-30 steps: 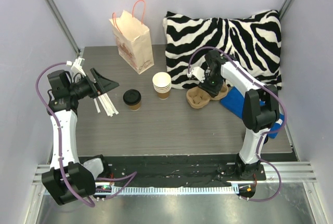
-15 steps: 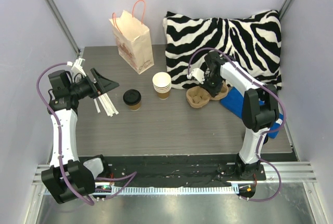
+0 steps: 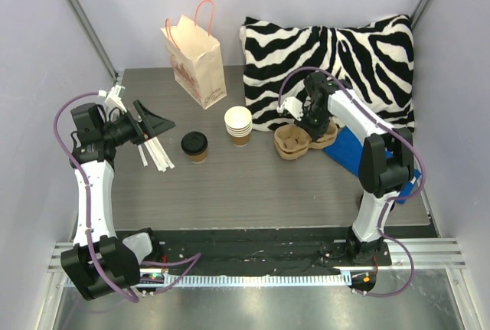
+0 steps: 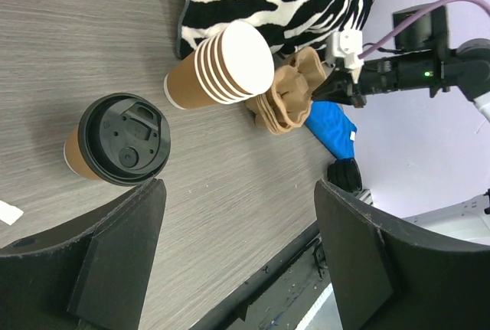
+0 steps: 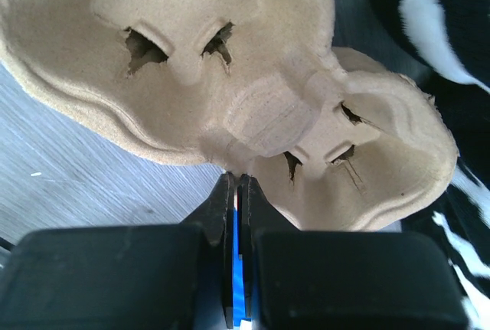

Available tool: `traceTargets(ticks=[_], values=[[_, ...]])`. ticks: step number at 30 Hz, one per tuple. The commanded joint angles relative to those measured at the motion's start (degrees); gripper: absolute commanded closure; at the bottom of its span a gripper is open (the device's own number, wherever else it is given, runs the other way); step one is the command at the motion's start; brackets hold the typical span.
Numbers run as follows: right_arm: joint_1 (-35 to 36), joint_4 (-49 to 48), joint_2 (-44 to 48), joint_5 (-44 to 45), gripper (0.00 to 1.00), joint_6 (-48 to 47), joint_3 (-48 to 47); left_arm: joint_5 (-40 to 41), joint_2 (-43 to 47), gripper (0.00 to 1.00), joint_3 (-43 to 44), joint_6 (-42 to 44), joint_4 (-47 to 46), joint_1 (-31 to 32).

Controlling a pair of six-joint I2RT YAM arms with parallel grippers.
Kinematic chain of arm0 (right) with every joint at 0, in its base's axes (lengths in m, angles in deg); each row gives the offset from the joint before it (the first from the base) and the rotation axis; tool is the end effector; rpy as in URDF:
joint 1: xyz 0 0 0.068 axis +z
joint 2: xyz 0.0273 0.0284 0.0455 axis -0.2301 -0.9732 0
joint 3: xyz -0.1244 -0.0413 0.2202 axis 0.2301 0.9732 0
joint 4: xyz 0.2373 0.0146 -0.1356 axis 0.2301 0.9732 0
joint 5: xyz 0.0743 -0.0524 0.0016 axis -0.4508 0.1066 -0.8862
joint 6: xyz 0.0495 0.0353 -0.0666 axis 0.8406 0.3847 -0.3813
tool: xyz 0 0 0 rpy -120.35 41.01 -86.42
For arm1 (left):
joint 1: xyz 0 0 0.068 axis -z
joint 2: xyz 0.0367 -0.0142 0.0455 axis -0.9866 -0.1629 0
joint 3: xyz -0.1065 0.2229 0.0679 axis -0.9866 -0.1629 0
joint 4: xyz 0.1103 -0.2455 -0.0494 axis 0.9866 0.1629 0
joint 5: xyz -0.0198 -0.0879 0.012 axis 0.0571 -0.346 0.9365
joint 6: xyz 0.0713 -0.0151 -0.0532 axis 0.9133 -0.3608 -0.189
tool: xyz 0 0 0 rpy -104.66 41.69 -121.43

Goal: Pack the takeout coffee

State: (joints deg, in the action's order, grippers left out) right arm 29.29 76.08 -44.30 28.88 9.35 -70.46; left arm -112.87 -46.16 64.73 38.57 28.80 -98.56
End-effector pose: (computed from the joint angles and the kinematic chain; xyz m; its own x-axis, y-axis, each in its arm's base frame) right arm 0.3740 0.1155 0.1771 -0.3462 -0.9144 -0.2099 -0.9209 0.3739 -0.1103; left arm 0.2771 0.0200 0.3065 -0.6574 -0.4766 -0.5836 0.2319 0.6090 -0.7585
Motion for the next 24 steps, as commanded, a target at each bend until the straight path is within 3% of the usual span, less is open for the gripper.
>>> traceTargets(ticks=[1, 15, 19, 24], values=[[-0.26, 1.56, 5.81, -1.93, 0.99, -0.07, -4.17, -0.24, -0.01, 0.17, 0.38, 0.47, -2.53, 0.27], [2.37, 8.05, 10.99, -5.27, 0.99, 1.43, -9.36, -0.94, 1.48, 0.17, 0.90, 0.20, -2.80, 0.27], [8.43, 8.94, 15.04, -4.75, 0.99, 2.92, -7.70, -0.50, 1.40, 0.17, 1.78, -0.24, -2.10, 0.18], [21.52, 9.99, 18.91, -3.95, 0.99, 5.47, -4.88, 0.20, 0.87, 0.17, 3.01, -2.17, -1.65, 0.18]])
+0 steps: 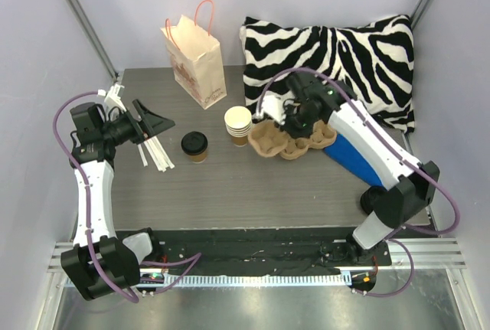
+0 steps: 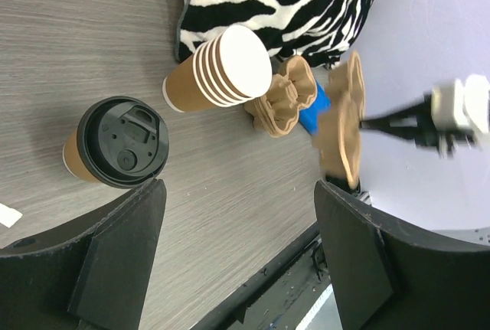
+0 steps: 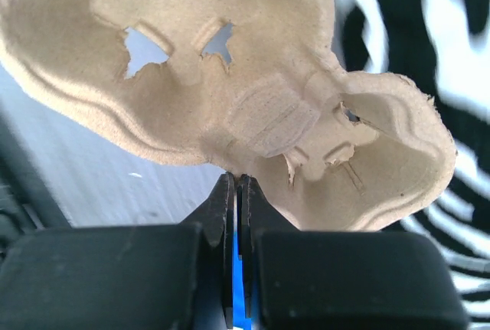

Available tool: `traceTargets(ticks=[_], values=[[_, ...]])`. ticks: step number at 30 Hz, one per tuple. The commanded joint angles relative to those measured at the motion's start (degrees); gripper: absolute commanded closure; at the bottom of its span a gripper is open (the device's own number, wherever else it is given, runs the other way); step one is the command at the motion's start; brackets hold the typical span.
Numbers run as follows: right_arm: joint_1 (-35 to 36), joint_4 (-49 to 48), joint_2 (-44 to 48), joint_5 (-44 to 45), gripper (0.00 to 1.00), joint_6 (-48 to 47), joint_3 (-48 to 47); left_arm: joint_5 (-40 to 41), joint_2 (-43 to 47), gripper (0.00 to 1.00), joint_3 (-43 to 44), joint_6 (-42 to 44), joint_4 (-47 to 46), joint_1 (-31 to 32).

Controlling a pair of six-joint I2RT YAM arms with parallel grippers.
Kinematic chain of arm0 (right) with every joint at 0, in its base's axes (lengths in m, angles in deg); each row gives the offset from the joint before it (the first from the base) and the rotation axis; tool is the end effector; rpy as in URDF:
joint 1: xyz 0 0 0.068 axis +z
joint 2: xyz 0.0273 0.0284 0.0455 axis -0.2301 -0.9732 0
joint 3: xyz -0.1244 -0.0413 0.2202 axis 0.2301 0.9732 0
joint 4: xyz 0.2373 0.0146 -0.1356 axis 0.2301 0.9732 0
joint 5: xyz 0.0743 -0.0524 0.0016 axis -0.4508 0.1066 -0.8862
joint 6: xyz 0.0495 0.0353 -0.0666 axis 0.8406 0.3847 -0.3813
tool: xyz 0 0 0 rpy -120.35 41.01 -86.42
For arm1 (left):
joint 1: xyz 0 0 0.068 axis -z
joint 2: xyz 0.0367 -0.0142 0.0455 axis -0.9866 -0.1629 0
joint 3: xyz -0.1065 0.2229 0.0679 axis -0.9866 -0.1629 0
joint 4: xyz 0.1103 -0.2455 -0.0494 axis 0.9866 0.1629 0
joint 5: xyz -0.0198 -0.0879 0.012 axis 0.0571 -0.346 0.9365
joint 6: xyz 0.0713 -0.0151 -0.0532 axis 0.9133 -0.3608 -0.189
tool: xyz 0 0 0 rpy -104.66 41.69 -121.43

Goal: Pack the takeout coffee

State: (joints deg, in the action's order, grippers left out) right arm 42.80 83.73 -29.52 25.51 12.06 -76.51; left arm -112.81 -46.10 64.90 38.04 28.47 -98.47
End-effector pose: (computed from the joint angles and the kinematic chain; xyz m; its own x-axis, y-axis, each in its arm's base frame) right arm 0.3004 0.1846 0.2956 -0.0986 -0.9153 -0.3906 -0.9506 0.2028 -0.2352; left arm 0.2774 0.0197 0.3084 -0.6546 -0.4798 -0.5843 0.2332 0.6070 -0.7597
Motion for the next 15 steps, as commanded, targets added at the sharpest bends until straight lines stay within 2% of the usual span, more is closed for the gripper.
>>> traceTargets(ticks=[1, 6, 9, 15], values=[[10.30, 2.61, 4.48, -0.50, 0.99, 3.11, 1.35, 0.14, 0.89, 0.17, 2.93, -2.17, -1.94, 0.09], [24.08, 3.32, 3.53, -1.03, 0.99, 5.48, 1.35, -0.04, -0.60, 0.17, 4.59, -4.28, -2.30, -0.70], [29.72, 1.38, 0.55, -0.33, 0.99, 4.09, 1.61, -1.09, -3.31, 0.16, 6.61, -4.02, -1.16, -2.19], [34.83, -4.85, -7.98, 0.73, 0.99, 0.22, 0.56, -4.34, -8.51, 0.13, 11.28, -0.86, 6.66, -5.44]])
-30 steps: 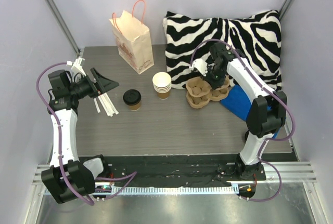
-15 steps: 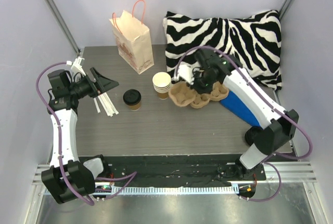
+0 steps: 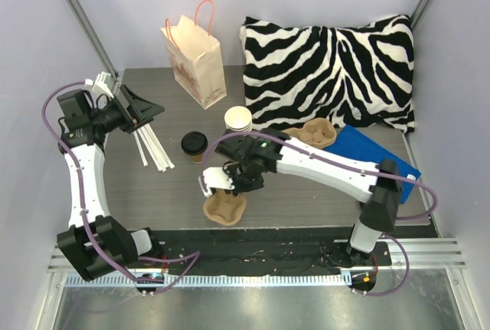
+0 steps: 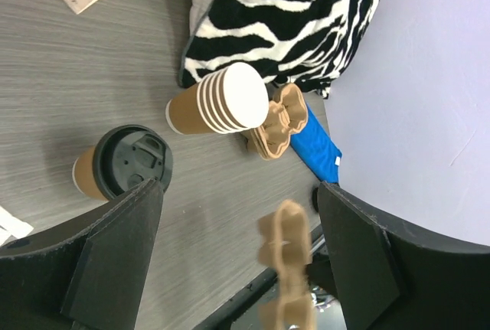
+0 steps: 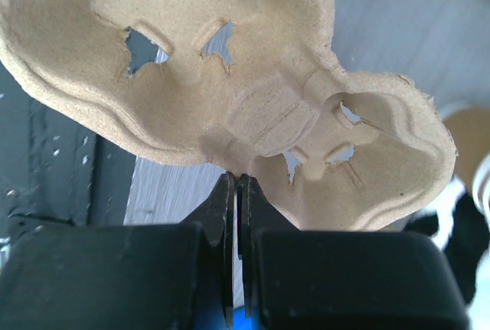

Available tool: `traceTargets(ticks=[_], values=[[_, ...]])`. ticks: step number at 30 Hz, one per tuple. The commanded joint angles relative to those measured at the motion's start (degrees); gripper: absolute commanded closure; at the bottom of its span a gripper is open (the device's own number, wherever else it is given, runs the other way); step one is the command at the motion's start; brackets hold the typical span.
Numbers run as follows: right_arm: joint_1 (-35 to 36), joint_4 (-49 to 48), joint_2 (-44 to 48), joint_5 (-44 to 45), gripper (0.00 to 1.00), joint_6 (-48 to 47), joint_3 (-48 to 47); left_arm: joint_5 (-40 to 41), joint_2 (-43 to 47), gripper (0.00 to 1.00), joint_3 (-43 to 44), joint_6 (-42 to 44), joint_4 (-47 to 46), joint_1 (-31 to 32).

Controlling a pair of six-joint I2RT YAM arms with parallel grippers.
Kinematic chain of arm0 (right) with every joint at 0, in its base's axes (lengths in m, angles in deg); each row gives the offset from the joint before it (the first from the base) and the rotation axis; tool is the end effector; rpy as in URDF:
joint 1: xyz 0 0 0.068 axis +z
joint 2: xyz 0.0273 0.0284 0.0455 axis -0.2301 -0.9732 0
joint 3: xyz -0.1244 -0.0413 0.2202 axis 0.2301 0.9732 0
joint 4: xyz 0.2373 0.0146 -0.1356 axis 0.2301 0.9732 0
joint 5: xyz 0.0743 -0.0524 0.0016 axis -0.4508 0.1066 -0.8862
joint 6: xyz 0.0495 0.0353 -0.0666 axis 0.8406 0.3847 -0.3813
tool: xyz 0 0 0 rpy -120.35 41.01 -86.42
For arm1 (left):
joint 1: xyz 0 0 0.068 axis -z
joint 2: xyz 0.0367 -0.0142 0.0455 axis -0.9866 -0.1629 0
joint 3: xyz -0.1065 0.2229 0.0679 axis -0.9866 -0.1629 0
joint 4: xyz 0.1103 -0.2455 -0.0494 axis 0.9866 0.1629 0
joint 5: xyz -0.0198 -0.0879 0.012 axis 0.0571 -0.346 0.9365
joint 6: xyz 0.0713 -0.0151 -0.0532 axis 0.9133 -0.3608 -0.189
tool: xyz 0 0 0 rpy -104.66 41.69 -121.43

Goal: Pack the takeout coffee

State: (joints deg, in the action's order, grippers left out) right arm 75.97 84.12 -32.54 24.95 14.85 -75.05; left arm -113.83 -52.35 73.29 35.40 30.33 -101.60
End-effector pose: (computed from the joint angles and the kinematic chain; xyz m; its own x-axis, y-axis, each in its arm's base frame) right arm 0.1525 0.3245 0.2695 0.3590 -0.8619 -0.3582 -0.9333 -0.3267 -0.1494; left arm 0.2969 0.0419 0.3306 -0.6400 -0.5365 -0.5501 0.1858 0.5866 -0.7883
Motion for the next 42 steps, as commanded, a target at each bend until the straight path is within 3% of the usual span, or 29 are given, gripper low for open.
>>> traceTargets(ticks=[1, 11, 18, 20, 21, 24, 26, 28, 31, 34, 36, 39, 42], values=[[2.36, -5.69, -7.68, 1.47, 0.99, -3.72, -1.25, -4.02, -2.78, 0.13, 2.71, 2.14, 5.16, -2.49], [2.45, -8.60, -22.19, 2.79, 0.99, -7.85, -11.26, -4.20, 0.90, 0.12, -0.45, 5.22, 5.69, -2.85], [2.54, -9.38, -24.93, 5.16, 0.97, -11.28, -11.63, -4.99, 0.99, 0.12, -1.42, 4.87, 6.13, -2.93], [2.54, -10.26, -24.49, 5.69, 0.85, -11.72, -10.93, -4.99, 0.99, 0.12, -1.42, 4.34, 5.52, -2.93], [2.63, -10.35, -24.23, 6.13, 0.66, -12.16, -10.58, -5.16, 0.90, 0.12, -1.42, 3.82, 5.34, -3.02], [2.72, -10.53, -23.17, 7.53, 0.35, -12.25, -10.84, -5.43, 0.99, 0.11, -1.69, 2.85, 3.94, -2.93], [2.72, -10.53, -21.51, 8.68, 0.28, -11.82, -11.88, -5.08, 1.25, 0.11, -1.60, 2.76, 3.58, -2.94], [2.45, -10.27, -19.84, 9.38, 0.27, -10.24, -12.94, -4.12, 1.52, 0.11, -0.99, 3.02, 3.32, -3.02], [0.52, -10.18, -15.27, 9.12, 0.26, -6.82, -15.23, 0.97, 1.87, 0.11, 0.86, -0.21, -0.97, -2.93], [-3.25, -10.18, -11.40, 8.69, 0.25, -0.50, -17.86, 12.37, 1.26, 0.12, 4.02, -3.31, -7.75, 0.30], [-7.90, -10.18, -9.29, 7.90, 0.24, 5.48, -20.23, 25.51, 0.47, 0.01, 7.44, -3.04, -10.47, 6.62], [-16.14, -10.88, -6.40, 5.53, 0.25, 14.51, -22.43, 39.08, -2.59, 0.00, 11.13, -4.98, -15.31, 15.24], [-23.44, -11.58, -3.50, 4.38, 0.23, 22.16, -22.79, 44.39, -9.34, 0.00, 15.35, -8.39, -18.91, 18.07]])
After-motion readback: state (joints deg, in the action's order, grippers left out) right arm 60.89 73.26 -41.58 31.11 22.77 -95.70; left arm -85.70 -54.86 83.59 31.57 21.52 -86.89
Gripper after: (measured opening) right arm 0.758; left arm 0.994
